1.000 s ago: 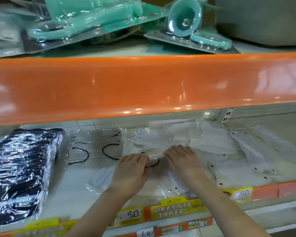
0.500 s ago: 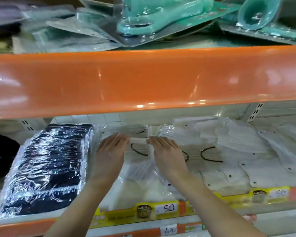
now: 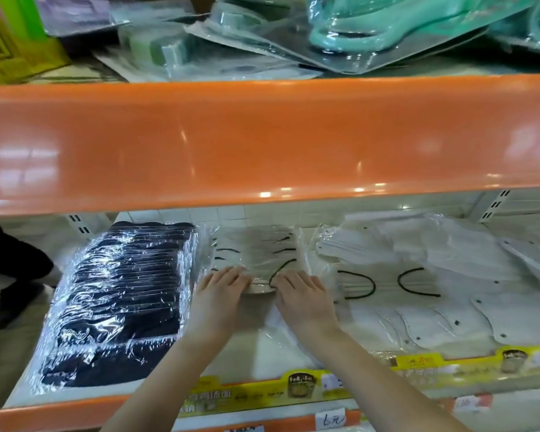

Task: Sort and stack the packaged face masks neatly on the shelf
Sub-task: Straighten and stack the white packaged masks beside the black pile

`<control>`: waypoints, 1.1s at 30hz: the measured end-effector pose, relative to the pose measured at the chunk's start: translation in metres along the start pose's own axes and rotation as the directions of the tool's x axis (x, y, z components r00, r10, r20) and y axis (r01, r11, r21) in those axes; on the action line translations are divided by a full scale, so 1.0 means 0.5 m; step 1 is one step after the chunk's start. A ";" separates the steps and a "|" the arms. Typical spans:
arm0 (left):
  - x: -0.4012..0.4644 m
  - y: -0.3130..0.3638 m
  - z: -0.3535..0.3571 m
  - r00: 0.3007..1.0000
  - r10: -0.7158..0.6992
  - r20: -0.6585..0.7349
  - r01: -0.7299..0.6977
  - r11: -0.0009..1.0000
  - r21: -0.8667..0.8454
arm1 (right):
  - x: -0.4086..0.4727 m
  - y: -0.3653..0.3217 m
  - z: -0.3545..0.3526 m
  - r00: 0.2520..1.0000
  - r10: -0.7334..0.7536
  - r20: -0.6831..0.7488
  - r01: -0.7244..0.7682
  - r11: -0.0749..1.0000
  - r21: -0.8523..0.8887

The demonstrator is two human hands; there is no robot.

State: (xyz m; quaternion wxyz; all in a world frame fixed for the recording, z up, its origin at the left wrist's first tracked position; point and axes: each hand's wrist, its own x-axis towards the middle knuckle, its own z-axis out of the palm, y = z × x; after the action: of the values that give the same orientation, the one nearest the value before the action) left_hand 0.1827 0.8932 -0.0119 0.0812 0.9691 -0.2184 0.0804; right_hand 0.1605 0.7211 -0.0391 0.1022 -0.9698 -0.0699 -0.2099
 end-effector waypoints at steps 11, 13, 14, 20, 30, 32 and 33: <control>-0.009 0.049 0.036 0.963 -0.198 0.180 0.205 0.978 -0.023 | 0.006 -0.021 0.009 0.994 0.045 0.101 -0.037 0.997 -0.072; -0.005 0.053 0.039 0.961 -0.216 0.171 0.221 0.975 -0.015 | 0.007 -0.030 0.001 0.981 0.081 0.178 -0.072 0.996 -0.060; -0.003 0.053 0.041 0.961 -0.223 0.163 0.227 0.974 -0.007 | 0.008 -0.034 -0.002 0.977 0.096 0.190 -0.086 0.995 -0.058; 0.014 0.041 0.049 0.967 -0.217 0.136 0.223 0.974 -0.033 | 0.012 -0.049 -0.015 0.937 0.123 0.327 -0.114 0.992 -0.048; 0.016 0.045 0.048 0.970 -0.229 0.084 0.230 0.973 -0.003 | 0.014 -0.028 -0.018 0.936 0.054 0.348 -0.104 0.987 0.126; 0.025 0.055 0.043 0.974 -0.216 0.074 0.216 0.976 0.000 | 0.013 -0.016 -0.037 0.945 0.039 0.325 -0.105 0.977 0.186; 0.029 0.065 0.036 0.978 -0.194 0.079 0.195 0.981 -0.003 | 0.010 -0.005 -0.050 0.949 0.037 0.314 -0.102 0.976 0.194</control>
State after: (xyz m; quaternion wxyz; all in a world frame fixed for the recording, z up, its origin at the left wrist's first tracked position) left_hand 0.1835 0.8551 -0.0227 0.0851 0.9878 -0.1261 0.0331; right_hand 0.1549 0.7181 -0.0144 0.1982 -0.9765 -0.0722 -0.0437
